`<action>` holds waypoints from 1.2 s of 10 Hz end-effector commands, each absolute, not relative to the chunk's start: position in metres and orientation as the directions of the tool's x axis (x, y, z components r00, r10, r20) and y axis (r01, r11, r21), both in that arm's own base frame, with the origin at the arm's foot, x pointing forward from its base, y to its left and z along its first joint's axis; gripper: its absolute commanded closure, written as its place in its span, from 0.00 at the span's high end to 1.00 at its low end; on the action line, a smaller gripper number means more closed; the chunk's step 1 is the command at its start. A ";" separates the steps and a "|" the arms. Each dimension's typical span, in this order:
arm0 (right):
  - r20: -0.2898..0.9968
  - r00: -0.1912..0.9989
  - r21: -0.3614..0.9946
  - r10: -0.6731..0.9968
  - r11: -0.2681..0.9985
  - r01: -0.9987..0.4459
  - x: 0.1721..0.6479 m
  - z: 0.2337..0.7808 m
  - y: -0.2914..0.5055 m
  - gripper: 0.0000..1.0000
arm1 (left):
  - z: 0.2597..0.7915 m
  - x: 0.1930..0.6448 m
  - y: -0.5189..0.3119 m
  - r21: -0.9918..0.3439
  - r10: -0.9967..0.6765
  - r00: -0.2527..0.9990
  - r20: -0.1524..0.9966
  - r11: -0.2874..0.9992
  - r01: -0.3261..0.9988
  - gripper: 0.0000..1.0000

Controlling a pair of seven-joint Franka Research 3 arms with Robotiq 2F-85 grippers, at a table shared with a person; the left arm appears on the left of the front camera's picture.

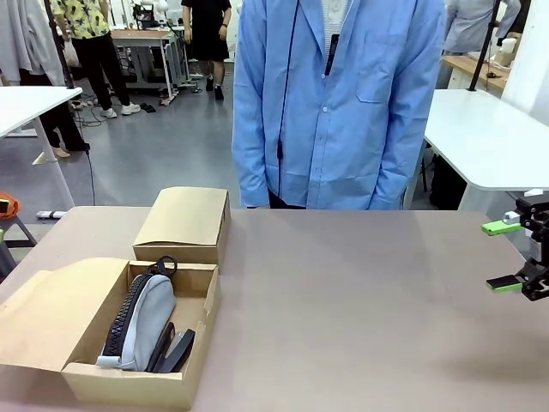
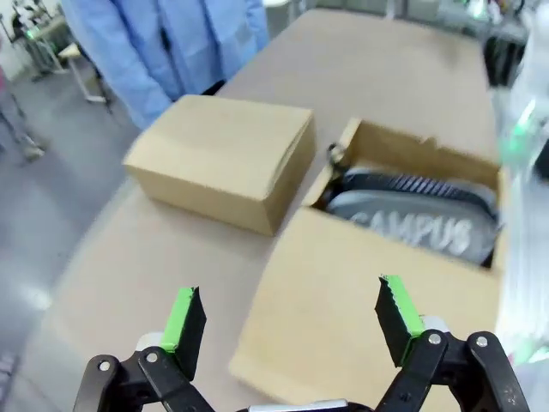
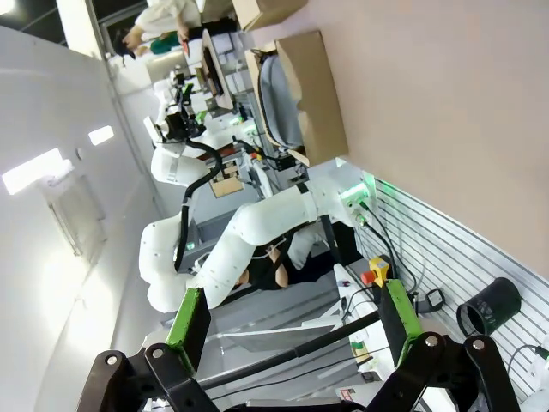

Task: Place items inside the box.
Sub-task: Close the lid of the Mailer Box closest to the robot.

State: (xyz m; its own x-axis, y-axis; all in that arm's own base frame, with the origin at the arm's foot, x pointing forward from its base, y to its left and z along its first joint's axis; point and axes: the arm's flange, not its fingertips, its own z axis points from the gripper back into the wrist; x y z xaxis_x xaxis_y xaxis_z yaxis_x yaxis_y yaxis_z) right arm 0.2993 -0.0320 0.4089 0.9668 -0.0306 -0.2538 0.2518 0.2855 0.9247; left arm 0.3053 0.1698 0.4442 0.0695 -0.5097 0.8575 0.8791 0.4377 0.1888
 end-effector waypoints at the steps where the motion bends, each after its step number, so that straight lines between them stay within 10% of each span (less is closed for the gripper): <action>1: -0.263 0.964 0.927 -0.036 0.269 0.263 0.301 0.412 -0.031 1.00 | 0.445 0.304 0.159 0.027 -0.421 0.195 0.886 0.467 0.884 1.00; 6: -0.263 0.964 0.927 -0.036 0.269 0.263 0.301 0.412 -0.031 1.00 | 0.434 0.355 0.196 0.230 -0.581 0.033 0.813 0.374 0.898 1.00; 12: -0.263 0.964 0.927 -0.036 0.269 0.263 0.301 0.412 -0.031 1.00 | 0.362 0.420 0.224 0.148 -0.703 0.074 0.707 0.249 0.957 1.00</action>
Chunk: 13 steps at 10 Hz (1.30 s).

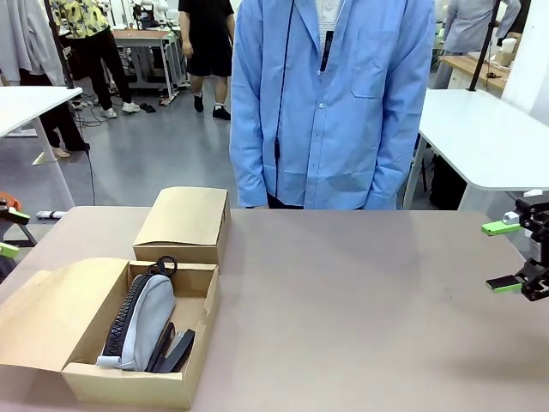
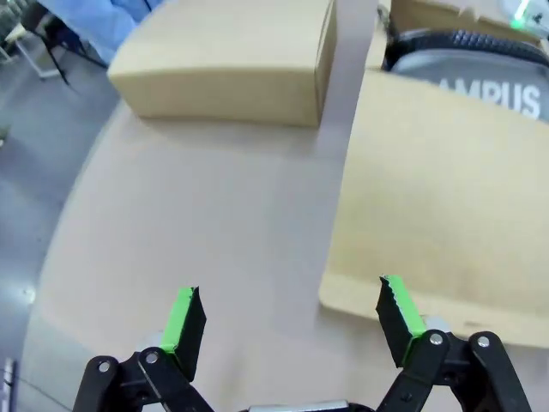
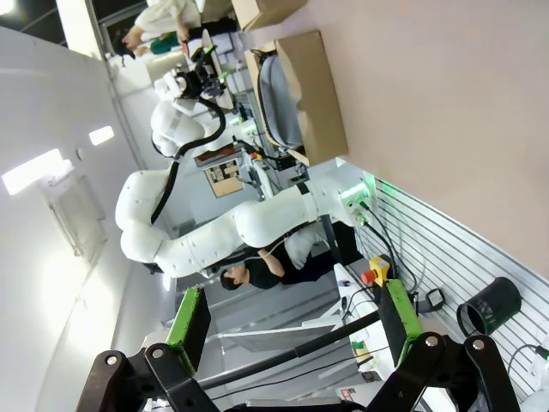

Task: Place items inside the box.
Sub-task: Close the lid of the Mailer Box closest to the robot.

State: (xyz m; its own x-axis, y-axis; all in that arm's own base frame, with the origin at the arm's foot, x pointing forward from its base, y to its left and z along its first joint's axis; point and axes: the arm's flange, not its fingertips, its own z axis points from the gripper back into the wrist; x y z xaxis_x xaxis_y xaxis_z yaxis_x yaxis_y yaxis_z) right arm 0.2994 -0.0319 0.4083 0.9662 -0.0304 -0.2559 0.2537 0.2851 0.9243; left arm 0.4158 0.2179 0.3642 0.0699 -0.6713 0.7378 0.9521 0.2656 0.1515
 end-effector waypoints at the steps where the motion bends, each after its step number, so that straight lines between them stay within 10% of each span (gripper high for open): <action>1: -0.263 0.964 0.927 -0.036 0.269 0.263 0.301 0.412 -0.031 1.00 | 0.351 0.424 0.227 0.112 -0.728 0.109 0.677 0.249 0.962 1.00; 13: -0.263 0.964 0.927 -0.036 0.269 0.263 0.301 0.412 -0.031 1.00 | 0.278 0.415 0.180 -0.145 -0.761 0.062 0.645 -0.043 0.989 1.00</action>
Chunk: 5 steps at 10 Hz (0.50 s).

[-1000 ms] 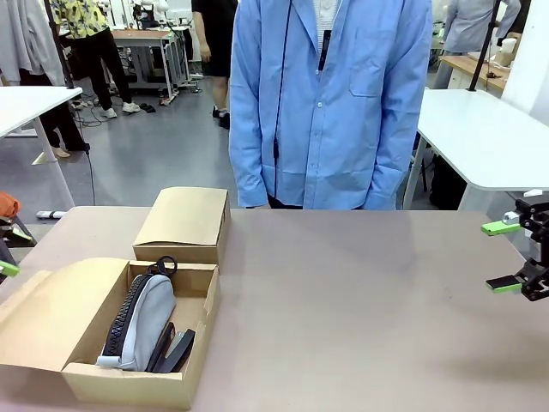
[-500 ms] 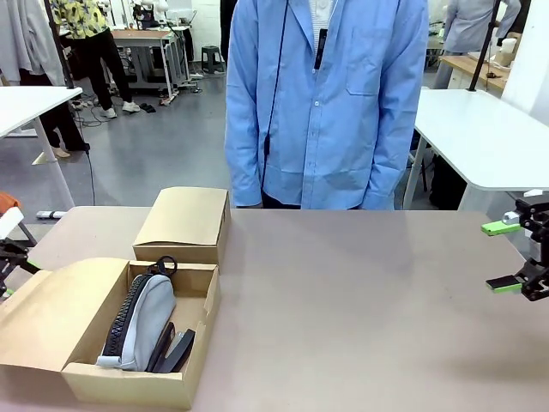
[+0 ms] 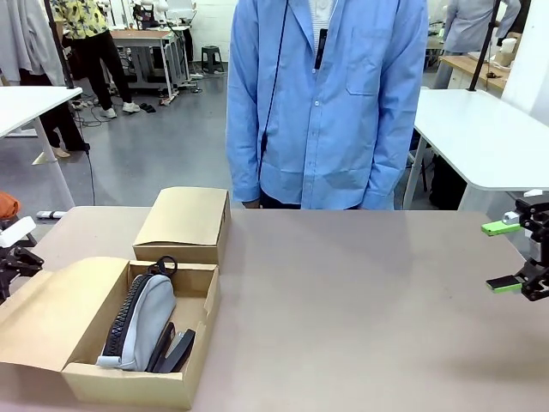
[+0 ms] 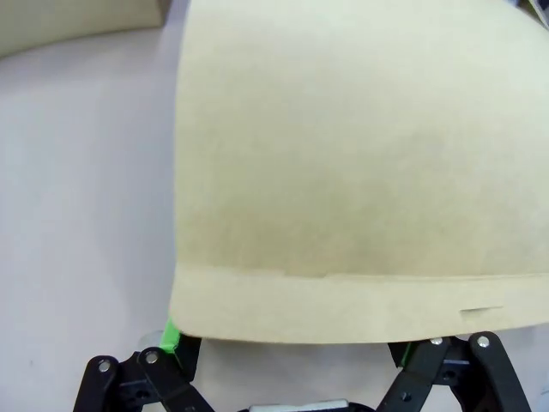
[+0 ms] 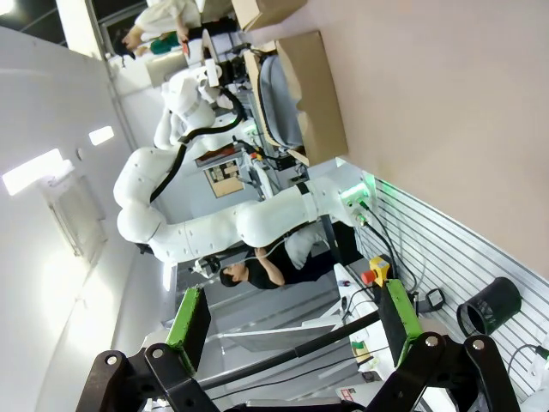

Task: Place items inside the box.
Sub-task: Close the lid of the Mailer Box closest to the robot.

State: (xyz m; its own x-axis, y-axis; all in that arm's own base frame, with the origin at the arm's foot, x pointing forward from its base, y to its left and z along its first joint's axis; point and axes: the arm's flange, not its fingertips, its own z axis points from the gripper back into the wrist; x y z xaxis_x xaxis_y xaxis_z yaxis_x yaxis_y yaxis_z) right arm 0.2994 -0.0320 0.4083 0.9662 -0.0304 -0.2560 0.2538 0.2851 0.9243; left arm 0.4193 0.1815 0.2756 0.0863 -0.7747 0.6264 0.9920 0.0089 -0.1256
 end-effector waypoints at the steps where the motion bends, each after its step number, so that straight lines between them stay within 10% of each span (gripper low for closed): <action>1: -0.263 0.964 0.927 -0.036 0.269 0.263 0.301 0.412 -0.031 1.00 | 0.277 0.414 0.174 -0.142 -0.757 0.052 0.651 -0.055 0.988 1.00; 5: -0.263 0.964 0.927 -0.036 0.269 0.263 0.301 0.412 -0.031 1.00 | 0.288 0.404 0.157 -0.117 -0.666 0.013 0.746 -0.111 0.987 1.00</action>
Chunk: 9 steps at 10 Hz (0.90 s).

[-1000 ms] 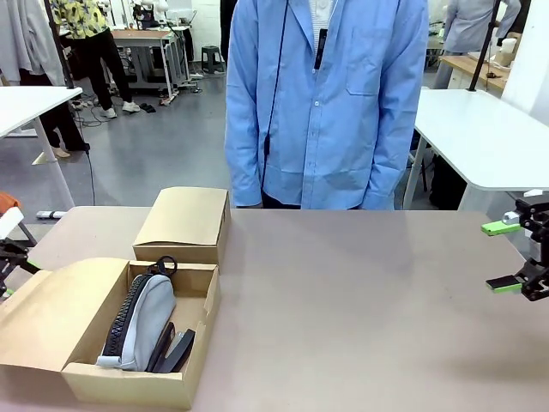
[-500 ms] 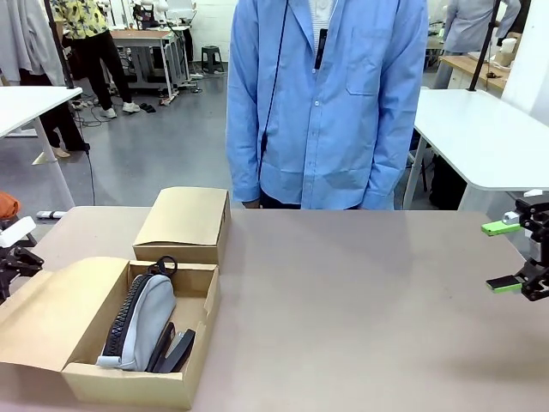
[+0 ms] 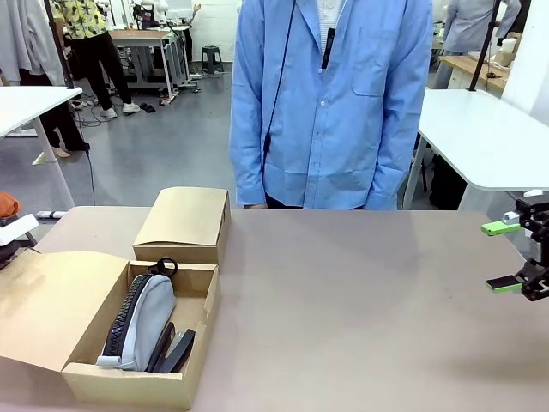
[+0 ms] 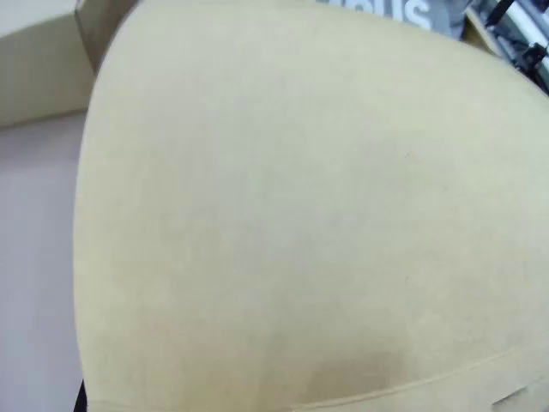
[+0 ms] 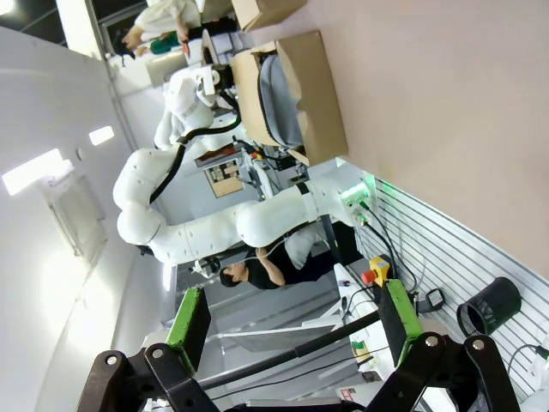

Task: Place items inside the box.
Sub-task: Close the lid of the Mailer Box closest to the robot.

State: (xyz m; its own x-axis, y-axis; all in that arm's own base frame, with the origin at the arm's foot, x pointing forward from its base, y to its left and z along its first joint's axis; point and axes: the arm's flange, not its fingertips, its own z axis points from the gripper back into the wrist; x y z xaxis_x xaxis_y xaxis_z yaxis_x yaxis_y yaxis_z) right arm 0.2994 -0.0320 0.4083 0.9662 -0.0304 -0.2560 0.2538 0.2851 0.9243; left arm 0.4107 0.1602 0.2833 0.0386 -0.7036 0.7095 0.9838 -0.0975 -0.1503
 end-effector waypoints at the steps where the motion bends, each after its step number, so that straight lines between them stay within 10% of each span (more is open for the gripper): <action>1: -0.263 0.964 0.927 -0.036 0.269 0.263 0.301 0.412 -0.031 1.00 | 0.293 0.400 0.155 -0.110 -0.632 0.005 0.775 -0.126 0.986 1.00; 9: -0.263 0.964 0.927 -0.036 0.269 0.263 0.301 0.412 -0.031 1.00 | 0.385 0.319 0.083 -0.058 -0.371 0.029 0.928 -0.065 0.996 1.00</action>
